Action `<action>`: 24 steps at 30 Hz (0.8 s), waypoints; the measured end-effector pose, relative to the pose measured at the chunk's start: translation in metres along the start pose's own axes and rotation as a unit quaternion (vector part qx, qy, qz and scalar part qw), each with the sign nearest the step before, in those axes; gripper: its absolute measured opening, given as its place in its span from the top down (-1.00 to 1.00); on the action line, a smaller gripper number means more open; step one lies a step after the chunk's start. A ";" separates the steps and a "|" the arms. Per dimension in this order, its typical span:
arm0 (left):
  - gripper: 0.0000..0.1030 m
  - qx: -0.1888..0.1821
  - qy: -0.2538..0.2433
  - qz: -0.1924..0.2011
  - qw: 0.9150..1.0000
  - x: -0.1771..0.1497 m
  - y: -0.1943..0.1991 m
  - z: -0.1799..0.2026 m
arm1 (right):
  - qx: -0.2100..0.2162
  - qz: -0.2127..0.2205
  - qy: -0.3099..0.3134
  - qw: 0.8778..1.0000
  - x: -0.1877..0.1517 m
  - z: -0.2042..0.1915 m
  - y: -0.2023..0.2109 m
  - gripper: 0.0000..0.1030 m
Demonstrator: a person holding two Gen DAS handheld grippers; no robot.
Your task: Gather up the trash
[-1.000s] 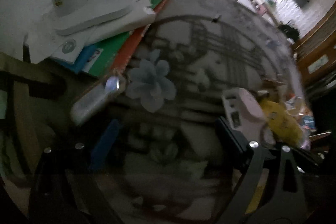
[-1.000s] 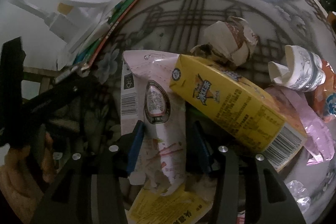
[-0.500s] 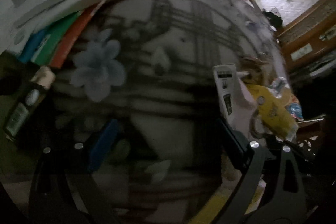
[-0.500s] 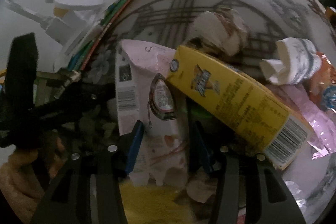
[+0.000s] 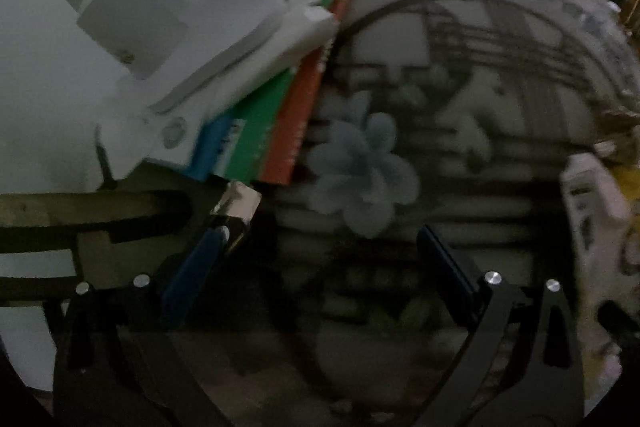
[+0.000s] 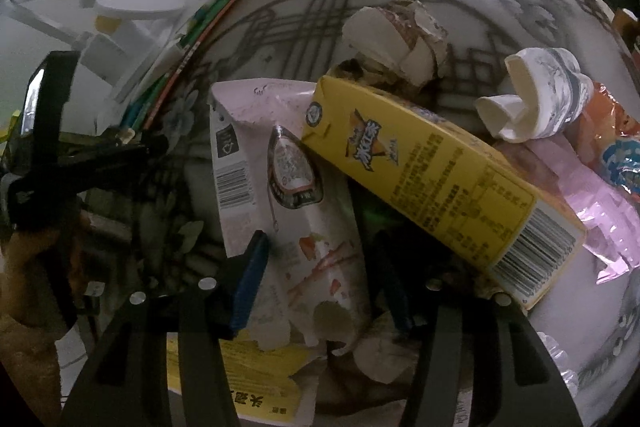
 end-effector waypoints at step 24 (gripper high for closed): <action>0.98 -0.113 0.016 0.038 0.993 0.023 0.011 0.018 | 0.036 0.011 -0.002 0.999 -0.002 -0.003 0.009 -0.06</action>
Point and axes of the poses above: each gripper's, at about its wrist camera, not at the fingertips, and y roughly against the way its jaws point, z to its right, x to its top, the point moved 1 cm from there along -y, roughly the way its jaws point, and after that the axes turned 14 degrees about -x, right-handed, at the moved point
